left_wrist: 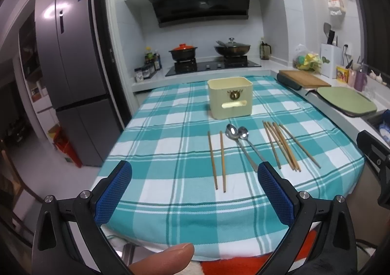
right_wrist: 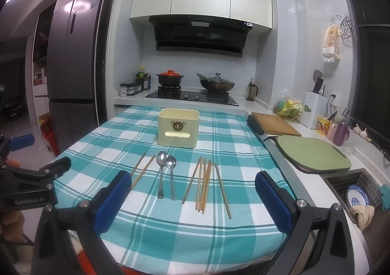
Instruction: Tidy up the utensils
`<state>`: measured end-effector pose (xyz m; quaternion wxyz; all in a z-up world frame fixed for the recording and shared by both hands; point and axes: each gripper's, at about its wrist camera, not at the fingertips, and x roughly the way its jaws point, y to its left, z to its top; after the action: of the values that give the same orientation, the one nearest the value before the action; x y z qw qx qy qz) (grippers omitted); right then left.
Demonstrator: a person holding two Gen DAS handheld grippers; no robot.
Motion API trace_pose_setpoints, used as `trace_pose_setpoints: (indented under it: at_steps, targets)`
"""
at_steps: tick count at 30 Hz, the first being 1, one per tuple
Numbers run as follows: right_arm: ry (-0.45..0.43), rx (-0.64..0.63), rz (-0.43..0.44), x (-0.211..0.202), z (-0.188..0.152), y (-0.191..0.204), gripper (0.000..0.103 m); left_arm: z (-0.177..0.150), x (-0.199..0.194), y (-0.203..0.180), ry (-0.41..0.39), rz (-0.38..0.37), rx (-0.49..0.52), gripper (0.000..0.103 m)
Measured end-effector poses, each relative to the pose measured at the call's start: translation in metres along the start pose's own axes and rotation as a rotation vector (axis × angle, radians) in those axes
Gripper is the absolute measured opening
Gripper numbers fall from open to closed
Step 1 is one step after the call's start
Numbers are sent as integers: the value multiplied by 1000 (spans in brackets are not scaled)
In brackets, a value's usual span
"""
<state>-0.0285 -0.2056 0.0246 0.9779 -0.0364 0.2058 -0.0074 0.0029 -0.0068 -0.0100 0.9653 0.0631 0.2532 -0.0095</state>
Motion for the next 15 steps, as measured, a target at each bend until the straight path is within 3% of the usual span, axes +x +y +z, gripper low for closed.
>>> trace_pose_setpoints:
  at_steps: [15]
  targets:
    - [4, 13, -7, 7, -2, -3, 103, 6, 8, -6, 14, 0, 19, 103]
